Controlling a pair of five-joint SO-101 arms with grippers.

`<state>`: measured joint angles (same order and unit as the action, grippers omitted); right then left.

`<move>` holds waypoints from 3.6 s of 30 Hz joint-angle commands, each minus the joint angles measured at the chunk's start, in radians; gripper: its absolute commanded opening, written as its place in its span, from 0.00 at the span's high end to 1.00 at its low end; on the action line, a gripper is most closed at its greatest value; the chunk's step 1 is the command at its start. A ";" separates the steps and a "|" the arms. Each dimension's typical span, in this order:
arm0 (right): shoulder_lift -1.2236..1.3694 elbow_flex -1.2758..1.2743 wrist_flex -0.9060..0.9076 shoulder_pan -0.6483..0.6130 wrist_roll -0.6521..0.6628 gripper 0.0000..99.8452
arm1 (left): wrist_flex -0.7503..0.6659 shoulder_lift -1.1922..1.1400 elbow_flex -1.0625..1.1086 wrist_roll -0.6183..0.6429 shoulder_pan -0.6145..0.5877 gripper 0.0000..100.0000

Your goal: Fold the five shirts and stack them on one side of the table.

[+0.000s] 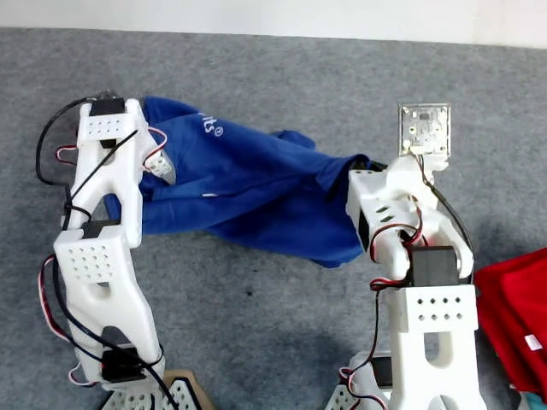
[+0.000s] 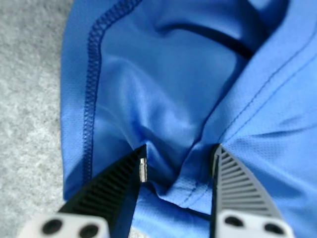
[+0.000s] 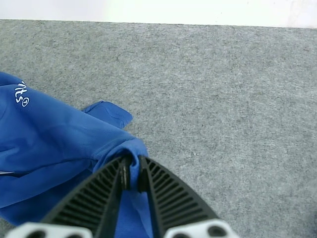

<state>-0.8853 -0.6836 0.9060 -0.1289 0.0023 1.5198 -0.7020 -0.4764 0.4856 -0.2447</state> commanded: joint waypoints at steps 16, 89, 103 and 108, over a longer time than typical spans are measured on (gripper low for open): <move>-0.016 0.001 -0.019 -0.012 -0.011 0.99 | 0.023 0.018 -0.004 -0.080 0.059 0.99; -0.016 -0.030 -0.024 -0.031 -0.011 0.99 | 0.029 0.311 0.331 -0.196 0.033 0.88; -0.016 -0.030 -0.024 -0.033 -0.011 0.99 | -0.051 0.394 0.472 -0.264 0.033 0.88; -0.016 -0.031 -0.024 -0.033 -0.011 0.99 | -0.080 0.386 0.473 -0.264 0.038 0.90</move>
<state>-0.8838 -0.7188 0.9060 -0.1504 0.0023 1.4722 -0.3705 -0.0023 0.2294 -0.2279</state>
